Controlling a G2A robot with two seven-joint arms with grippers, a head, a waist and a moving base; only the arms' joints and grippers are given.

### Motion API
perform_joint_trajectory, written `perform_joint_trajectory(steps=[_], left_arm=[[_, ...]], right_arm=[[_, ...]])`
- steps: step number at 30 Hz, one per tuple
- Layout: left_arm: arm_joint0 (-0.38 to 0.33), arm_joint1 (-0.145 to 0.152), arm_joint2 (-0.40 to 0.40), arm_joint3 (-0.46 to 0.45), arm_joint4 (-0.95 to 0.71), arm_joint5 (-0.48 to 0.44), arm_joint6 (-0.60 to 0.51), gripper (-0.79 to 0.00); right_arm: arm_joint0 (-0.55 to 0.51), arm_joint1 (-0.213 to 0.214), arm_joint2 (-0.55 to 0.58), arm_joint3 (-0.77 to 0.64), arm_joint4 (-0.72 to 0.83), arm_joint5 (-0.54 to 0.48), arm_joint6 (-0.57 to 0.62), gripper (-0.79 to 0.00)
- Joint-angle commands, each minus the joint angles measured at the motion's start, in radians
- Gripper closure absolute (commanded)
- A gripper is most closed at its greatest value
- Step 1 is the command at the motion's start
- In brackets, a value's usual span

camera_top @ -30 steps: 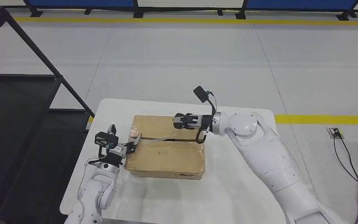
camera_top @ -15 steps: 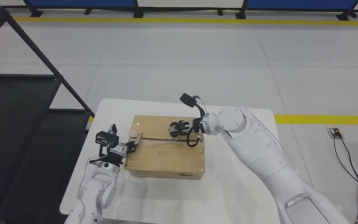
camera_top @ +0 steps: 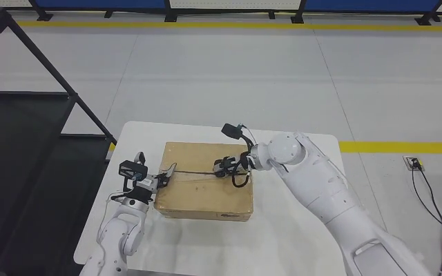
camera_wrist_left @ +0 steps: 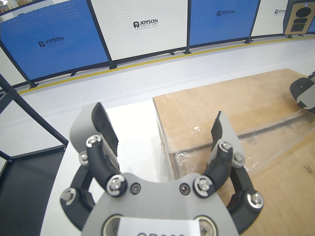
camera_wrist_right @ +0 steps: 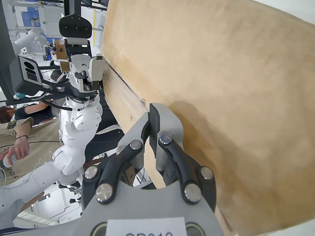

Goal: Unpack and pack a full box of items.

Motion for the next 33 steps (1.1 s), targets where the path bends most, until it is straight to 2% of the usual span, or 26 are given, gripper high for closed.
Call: perform_joint_trajectory(steps=[1, 8, 15, 19, 25, 30, 33], left_arm=[[-0.001, 0.000, 0.000, 0.001, 0.000, 0.000, -0.001, -0.785], [-0.002, -0.001, 0.001, 0.001, 0.002, 0.002, -0.002, -0.785], [0.000, -0.002, 0.005, 0.002, 0.006, 0.005, -0.002, -0.785], [0.002, -0.002, 0.006, 0.001, 0.007, 0.006, -0.002, -0.785], [0.010, -0.002, -0.005, -0.009, -0.002, 0.009, 0.005, -0.785], [0.021, -0.001, -0.016, -0.031, -0.006, 0.006, 0.019, -0.785], [0.030, 0.000, -0.024, -0.049, -0.013, 0.005, 0.027, -0.785]], right_arm=[[-0.006, 0.005, 0.006, -0.012, -0.011, 0.002, 0.003, 0.000], [-0.036, 0.030, 0.040, -0.081, -0.061, 0.033, 0.018, 0.000], [-0.122, 0.056, 0.123, -0.221, -0.024, 0.000, -0.098, 0.000], [-0.160, 0.055, 0.112, -0.283, -0.041, -0.017, -0.132, 0.000], [-0.165, 0.046, 0.077, -0.286, -0.066, -0.053, -0.148, 0.000], [-0.162, 0.044, 0.082, -0.266, -0.066, -0.031, -0.160, 0.000], [-0.165, 0.043, 0.087, -0.261, -0.083, 0.016, -0.195, 0.000]])
